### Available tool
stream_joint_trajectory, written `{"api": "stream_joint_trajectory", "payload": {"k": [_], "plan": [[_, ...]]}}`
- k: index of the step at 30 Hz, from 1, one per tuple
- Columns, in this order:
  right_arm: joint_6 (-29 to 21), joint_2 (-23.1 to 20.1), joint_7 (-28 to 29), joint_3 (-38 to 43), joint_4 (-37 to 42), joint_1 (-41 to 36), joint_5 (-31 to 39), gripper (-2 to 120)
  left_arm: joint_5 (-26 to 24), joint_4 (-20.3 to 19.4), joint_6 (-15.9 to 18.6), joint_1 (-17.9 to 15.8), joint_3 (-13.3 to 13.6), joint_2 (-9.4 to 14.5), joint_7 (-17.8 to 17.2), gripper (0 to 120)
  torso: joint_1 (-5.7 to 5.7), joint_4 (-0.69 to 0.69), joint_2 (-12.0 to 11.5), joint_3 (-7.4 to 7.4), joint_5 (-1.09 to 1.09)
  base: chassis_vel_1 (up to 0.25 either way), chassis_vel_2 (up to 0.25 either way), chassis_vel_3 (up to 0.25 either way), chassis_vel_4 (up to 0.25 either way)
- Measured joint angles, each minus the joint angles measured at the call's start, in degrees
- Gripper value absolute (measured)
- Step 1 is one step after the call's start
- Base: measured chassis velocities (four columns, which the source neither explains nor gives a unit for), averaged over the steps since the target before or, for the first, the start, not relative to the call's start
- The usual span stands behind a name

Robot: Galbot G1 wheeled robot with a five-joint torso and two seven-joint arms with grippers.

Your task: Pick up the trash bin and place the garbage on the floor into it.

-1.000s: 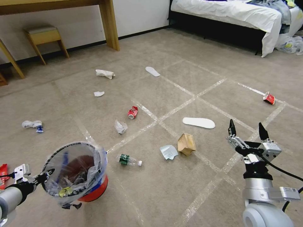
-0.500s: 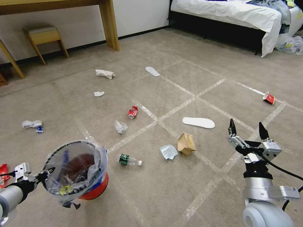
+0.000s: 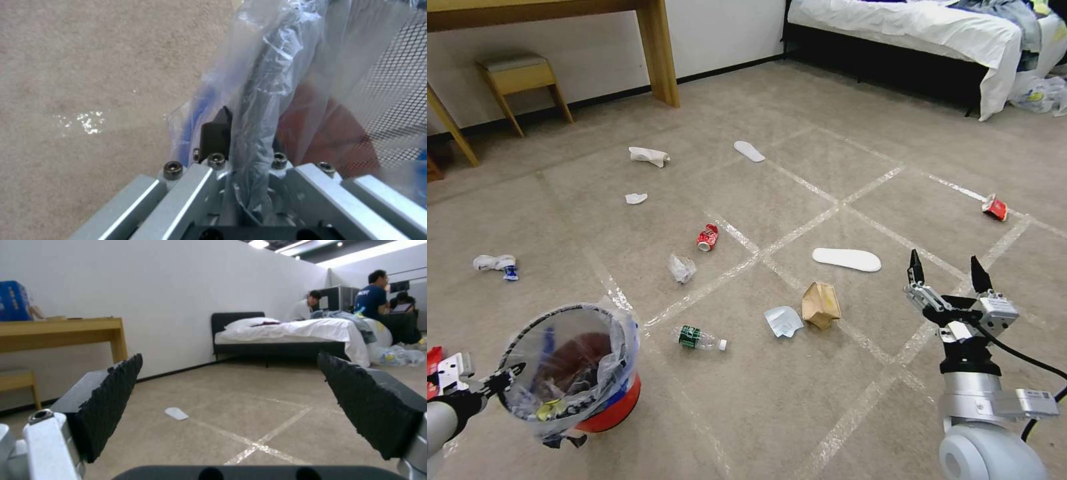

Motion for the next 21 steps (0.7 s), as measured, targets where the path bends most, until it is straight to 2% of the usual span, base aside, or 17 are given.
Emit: {"api": "stream_joint_trajectory", "payload": {"k": [14, 21], "plan": [[-0.22, -0.17, -0.29, -0.18, -0.52, 0.82, -0.87, 100, -0.67, 1.03, 0.0, -0.26, -0.89, 0.39, 0.23, 1, 0.0, 0.0, 0.0, 0.02, 0.0, -0.061, 0.065, 0.054, -0.069], [-1.19, -0.49, 0.73, -0.26, -0.98, 1.45, -0.77, 100, -0.63, 1.57, 0.0, -0.8, -0.44, 0.17, 0.36, 1, 0.0, 0.0, 0.0, 0.0, 0.0, 0.0, 0.0, 0.0, 0.0]]}}
